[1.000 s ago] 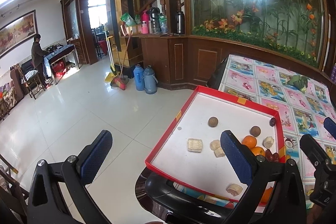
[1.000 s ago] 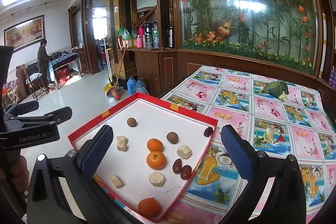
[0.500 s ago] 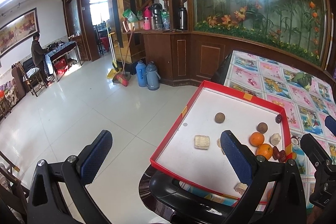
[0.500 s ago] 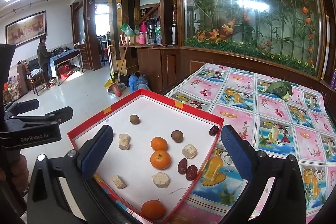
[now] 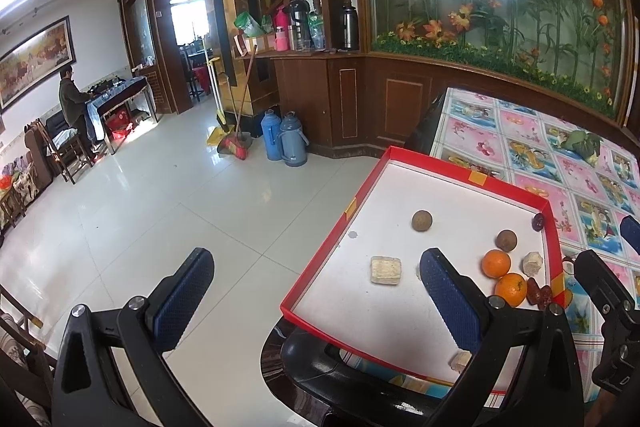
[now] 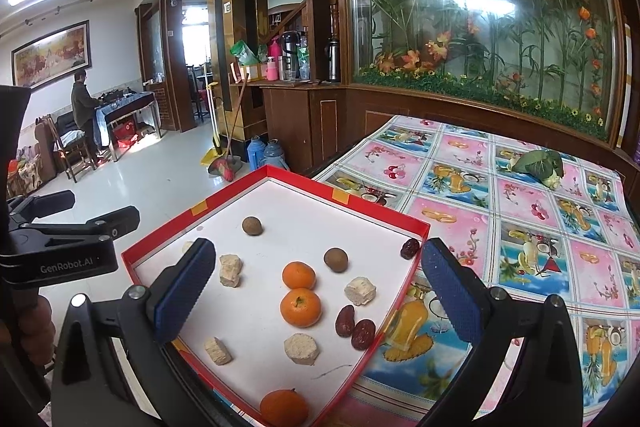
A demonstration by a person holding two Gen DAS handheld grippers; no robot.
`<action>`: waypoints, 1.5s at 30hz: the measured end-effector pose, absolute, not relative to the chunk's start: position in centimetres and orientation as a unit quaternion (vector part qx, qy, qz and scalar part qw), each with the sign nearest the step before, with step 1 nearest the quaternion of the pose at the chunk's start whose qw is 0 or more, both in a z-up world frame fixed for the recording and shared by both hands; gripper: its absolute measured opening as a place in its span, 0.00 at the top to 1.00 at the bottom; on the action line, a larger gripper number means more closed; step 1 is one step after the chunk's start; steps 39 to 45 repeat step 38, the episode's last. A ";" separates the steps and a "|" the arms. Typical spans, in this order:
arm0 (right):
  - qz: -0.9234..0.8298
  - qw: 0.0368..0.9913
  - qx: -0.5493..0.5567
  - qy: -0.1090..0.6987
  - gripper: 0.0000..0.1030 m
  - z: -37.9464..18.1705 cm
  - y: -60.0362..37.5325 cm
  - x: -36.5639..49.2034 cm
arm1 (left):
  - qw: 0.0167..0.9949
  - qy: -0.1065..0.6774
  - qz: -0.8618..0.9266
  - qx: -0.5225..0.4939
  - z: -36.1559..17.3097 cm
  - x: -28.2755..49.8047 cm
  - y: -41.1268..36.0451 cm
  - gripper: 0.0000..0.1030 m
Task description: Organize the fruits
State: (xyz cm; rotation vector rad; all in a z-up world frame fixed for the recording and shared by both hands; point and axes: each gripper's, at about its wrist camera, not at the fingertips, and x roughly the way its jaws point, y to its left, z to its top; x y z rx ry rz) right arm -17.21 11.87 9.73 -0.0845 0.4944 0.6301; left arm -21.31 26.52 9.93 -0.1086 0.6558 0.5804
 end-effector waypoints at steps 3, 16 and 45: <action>0.307 0.919 -0.037 0.244 0.00 9.6 11.8 -16.9 | 0.904 0.319 0.281 -0.053 9.9 -21.1 26.5 0.00; 0.305 0.918 -0.030 0.253 0.00 9.1 11.2 -16.4 | 0.904 0.324 0.276 -0.049 9.7 -20.7 25.8 0.00; 0.305 0.916 -0.027 0.258 0.00 8.6 11.4 -16.2 | 0.906 0.327 0.265 -0.049 9.4 -20.6 25.5 0.00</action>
